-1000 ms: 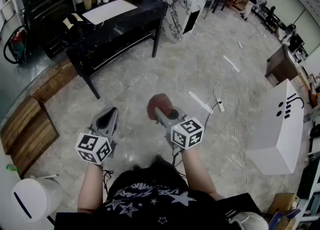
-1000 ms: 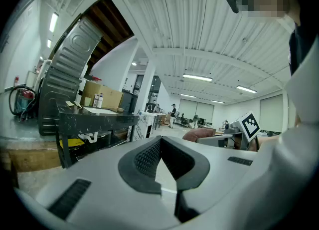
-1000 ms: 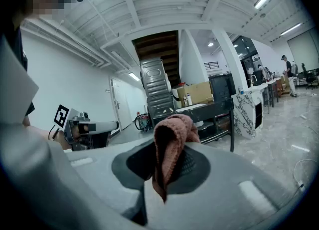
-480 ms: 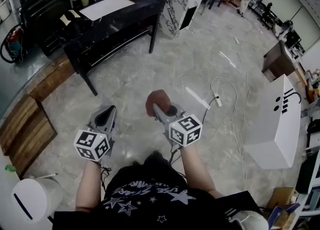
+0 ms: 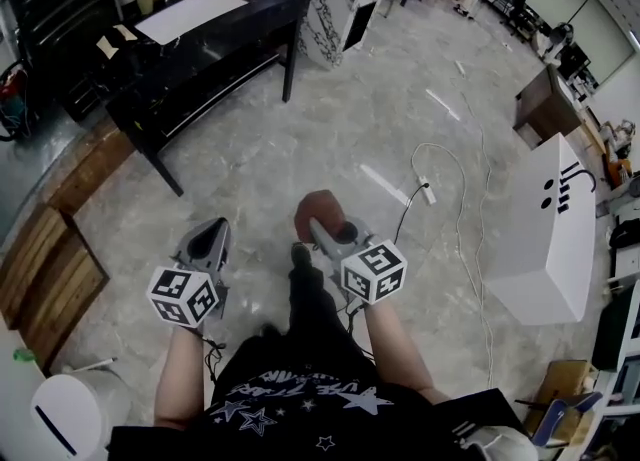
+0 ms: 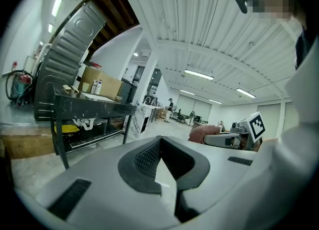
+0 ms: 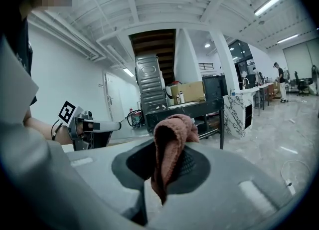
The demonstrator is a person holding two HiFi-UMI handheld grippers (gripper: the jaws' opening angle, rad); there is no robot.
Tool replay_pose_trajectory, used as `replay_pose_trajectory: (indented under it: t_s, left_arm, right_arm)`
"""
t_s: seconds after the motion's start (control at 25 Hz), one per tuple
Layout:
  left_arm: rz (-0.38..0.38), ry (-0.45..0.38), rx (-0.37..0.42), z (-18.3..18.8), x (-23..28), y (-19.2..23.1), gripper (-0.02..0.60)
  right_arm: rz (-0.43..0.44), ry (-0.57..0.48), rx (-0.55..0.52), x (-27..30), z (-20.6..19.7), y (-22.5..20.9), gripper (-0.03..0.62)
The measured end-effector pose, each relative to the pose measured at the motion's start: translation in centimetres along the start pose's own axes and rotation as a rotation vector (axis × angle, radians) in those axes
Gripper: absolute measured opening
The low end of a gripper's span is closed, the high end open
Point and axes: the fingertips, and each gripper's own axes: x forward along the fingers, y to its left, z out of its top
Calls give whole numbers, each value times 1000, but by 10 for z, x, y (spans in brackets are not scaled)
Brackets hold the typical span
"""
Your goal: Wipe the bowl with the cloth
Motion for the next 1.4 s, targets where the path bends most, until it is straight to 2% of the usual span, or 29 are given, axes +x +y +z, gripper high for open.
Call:
replay_pose_trajectory:
  t_s: [0.36, 0.8, 1.0, 1.16, 1.4]
  left_arm:
    - [63, -5, 30, 28, 50, 41, 8]
    - [123, -23, 27, 87, 194, 70, 8]
    - [153, -27, 132, 110, 256, 66, 8]
    - [150, -42, 110, 123, 294, 66, 8]
    - [164, -42, 71, 127, 329, 76, 8]
  right_arm:
    - [49, -40, 31, 73, 28, -54, 48]
    - [69, -53, 20, 139, 93, -199, 48]
    - [94, -81, 53, 154, 116, -257, 48]
    - [95, -92, 49, 165, 130, -294, 48]
    - [97, -100, 47, 175, 139, -326, 48]
